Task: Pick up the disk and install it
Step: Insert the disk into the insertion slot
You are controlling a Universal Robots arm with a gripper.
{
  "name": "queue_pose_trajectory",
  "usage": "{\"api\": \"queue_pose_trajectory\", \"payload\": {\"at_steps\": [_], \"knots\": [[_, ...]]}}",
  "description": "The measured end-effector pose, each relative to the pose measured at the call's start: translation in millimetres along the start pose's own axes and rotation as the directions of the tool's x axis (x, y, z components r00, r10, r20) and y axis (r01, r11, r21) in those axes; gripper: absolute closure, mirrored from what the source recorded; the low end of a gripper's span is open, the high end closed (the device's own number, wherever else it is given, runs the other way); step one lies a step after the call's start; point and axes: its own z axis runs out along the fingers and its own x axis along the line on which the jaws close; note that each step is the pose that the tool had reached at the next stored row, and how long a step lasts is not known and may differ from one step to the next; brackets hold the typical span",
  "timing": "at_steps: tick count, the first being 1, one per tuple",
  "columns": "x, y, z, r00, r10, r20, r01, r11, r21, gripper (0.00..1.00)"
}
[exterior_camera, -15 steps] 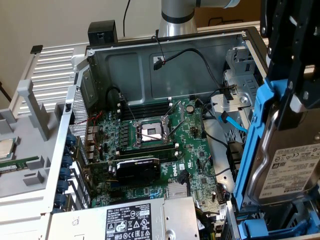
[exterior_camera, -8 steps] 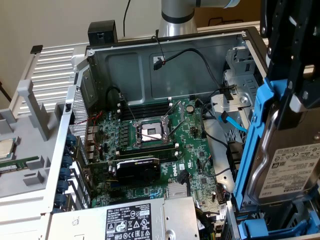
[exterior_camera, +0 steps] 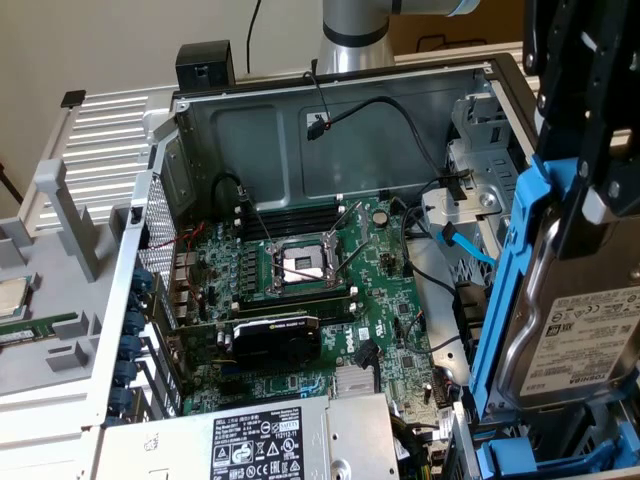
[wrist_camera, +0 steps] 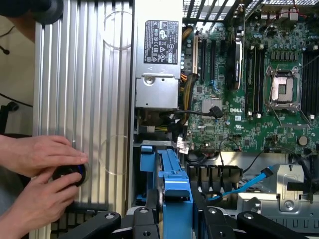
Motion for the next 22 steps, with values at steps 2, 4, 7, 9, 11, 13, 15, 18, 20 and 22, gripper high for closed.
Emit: {"api": "queue_pose_trajectory", "payload": {"at_steps": [2,4,7,9,11,13,15,18,20,22], "knots": [[0.0,0.0,0.1,1.0,0.003,-0.0001,-0.003,1.0,0.0,0.64],[0.1,-0.1,0.2,1.0,0.004,0.0,-0.004,1.0,0.0,0.64],[0.2,0.0,0.4,1.0,0.005,0.0,-0.005,1.0,-0.0002,0.64],[0.7,-0.1,0.5,1.0,0.005,0.0001,-0.005,1.0,-0.0005,0.64],[0.9,-0.3,0.6,1.0,0.005,0.0001,-0.005,1.0,-0.0009,0.64],[0.9,-0.3,1.4,1.0,0.006,0.0001,-0.006,1.0,-0.001,0.64],[0.9,-0.3,1.8,1.0,0.006,0.0,-0.006,1.0,-0.0011,0.64],[0.9,-0.1,2.5,1.0,0.006,0.0,-0.006,1.0,-0.001,0.64],[0.9,0.1,3.1,1.0,0.006,0.0001,-0.006,1.0,-0.001,0.64],[0.5,0.1,3.6,1.0,0.006,0.0001,-0.006,1.0,-0.001,0.64]]}}
